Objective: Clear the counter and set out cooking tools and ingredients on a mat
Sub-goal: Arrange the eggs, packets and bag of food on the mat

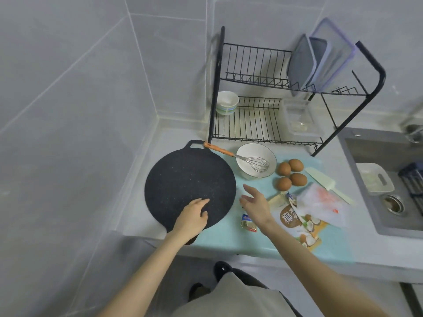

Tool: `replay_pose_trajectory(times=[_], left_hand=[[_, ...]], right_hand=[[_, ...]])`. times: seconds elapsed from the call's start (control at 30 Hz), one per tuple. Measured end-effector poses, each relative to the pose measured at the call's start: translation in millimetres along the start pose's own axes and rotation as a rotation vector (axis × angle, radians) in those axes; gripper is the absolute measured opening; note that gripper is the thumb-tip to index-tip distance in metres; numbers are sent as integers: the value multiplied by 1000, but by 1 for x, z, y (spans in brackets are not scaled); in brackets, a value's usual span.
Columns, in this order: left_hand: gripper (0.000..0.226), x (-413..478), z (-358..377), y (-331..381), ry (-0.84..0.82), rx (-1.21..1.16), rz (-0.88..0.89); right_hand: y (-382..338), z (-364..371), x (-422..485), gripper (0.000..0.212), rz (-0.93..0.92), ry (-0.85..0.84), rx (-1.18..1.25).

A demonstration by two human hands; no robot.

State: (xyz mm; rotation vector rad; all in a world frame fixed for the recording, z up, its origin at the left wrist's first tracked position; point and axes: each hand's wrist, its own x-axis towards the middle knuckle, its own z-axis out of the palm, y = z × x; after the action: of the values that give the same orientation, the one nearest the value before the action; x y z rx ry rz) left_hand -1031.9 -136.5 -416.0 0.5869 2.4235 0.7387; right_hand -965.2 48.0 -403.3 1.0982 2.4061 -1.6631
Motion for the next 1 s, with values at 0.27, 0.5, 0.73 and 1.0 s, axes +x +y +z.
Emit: replay_pose_trajectory(times=[0.27, 0.5, 0.73, 1.0], left_hand=[[52, 45, 7, 31, -96, 243, -68], [48, 60, 6, 32, -62, 464, -103], [48, 64, -1, 32, -24, 516, -81], [52, 64, 0, 35, -40, 522, -89]], right_hand=[[-2, -39, 47, 50, 277, 100, 555], [-16, -51, 67, 40, 391, -62, 656], [-32, -43, 85, 36, 452, -76, 645], [-50, -27, 88, 38, 530, -131, 734]])
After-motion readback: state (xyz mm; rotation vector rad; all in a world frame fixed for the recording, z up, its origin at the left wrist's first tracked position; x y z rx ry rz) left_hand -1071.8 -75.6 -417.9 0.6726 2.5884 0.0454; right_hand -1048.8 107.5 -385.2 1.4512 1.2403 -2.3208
